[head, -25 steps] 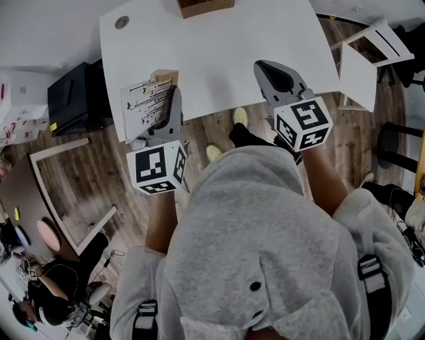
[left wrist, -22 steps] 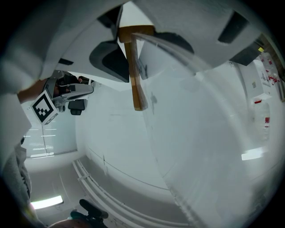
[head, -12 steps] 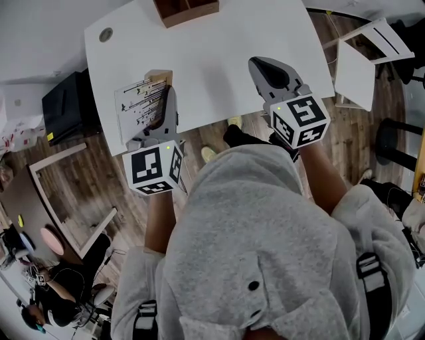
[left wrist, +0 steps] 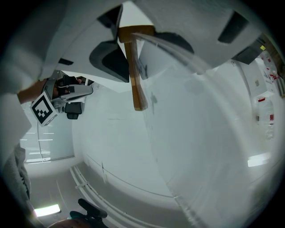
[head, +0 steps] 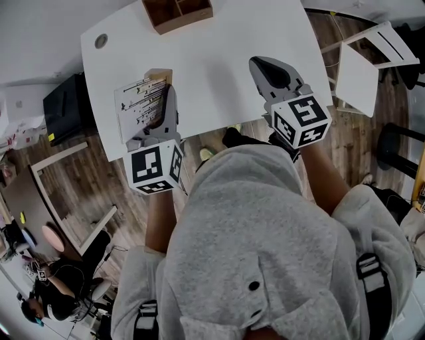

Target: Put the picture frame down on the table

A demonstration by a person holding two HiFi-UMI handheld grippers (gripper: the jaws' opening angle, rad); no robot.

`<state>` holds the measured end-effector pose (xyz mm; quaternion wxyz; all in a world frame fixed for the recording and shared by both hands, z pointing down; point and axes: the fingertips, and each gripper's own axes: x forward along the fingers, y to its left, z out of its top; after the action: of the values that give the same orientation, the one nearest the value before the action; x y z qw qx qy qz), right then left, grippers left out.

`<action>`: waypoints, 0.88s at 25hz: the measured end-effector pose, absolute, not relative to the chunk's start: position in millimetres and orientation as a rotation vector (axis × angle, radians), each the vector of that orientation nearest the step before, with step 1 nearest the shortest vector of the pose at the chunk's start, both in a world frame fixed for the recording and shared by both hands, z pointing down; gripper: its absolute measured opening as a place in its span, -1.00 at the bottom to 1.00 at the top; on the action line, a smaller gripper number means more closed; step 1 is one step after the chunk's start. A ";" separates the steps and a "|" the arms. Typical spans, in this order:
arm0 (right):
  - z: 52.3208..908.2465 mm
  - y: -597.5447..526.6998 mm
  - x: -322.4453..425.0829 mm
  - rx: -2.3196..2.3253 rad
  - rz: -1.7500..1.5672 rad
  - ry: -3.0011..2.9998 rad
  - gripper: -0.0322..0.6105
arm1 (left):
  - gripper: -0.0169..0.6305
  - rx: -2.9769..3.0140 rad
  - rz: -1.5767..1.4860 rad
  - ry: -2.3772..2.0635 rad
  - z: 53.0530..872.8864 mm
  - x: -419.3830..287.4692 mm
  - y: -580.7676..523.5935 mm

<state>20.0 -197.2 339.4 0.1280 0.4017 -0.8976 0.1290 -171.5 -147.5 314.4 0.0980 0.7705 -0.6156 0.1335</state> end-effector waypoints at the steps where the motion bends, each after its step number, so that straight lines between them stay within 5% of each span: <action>1: 340.1 -200.4 23.2 1.167 0.379 -2.615 -0.81 | -0.36 2.278 0.400 -1.826 314.5 -168.7 -149.9; 22: 336.3 -234.0 42.6 1.126 0.424 -2.717 -0.81 | -0.36 2.234 0.463 -1.913 314.9 -139.8 -173.9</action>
<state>42.6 -234.0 336.3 0.0849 0.3776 -0.9110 0.1423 -139.8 -173.9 314.9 0.0819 0.7479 -0.6403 0.1551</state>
